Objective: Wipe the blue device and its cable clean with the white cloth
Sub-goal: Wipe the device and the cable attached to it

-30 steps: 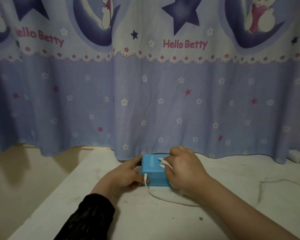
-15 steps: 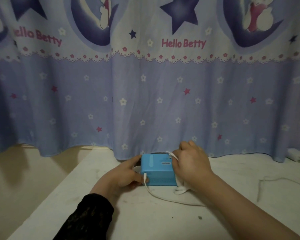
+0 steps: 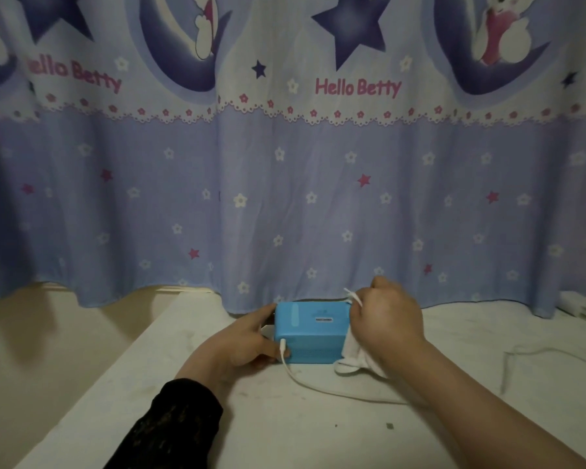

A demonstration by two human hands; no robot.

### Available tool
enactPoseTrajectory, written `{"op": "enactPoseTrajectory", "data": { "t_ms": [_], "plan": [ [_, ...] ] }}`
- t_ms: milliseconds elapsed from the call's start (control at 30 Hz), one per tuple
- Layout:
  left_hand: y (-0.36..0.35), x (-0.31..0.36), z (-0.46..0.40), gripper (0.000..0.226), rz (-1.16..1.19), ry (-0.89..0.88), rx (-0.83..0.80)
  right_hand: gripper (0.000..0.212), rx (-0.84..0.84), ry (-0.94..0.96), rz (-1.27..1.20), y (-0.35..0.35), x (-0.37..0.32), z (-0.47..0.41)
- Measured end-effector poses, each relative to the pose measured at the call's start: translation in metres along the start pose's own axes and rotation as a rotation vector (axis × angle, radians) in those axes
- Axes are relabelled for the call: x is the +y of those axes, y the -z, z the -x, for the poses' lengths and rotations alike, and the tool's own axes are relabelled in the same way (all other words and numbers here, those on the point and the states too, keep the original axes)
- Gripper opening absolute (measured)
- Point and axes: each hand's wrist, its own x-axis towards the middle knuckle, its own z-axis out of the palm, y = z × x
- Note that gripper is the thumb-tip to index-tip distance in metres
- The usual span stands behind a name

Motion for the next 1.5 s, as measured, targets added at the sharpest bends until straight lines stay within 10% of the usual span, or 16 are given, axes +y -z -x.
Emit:
{"op": "enactPoseTrajectory", "data": {
  "t_ms": [933, 1500],
  "plan": [
    [-0.003, 0.004, 0.003, 0.064, 0.061, 0.003, 0.007, 0.025, -0.080, -0.049, 0.104, 0.009, -0.008, 0.006],
    [-0.006, 0.001, -0.005, 0.044, 0.327, 0.016, 0.235, 0.085, -0.237, 0.205, -0.029, 0.007, 0.002, 0.008]
  ]
}}
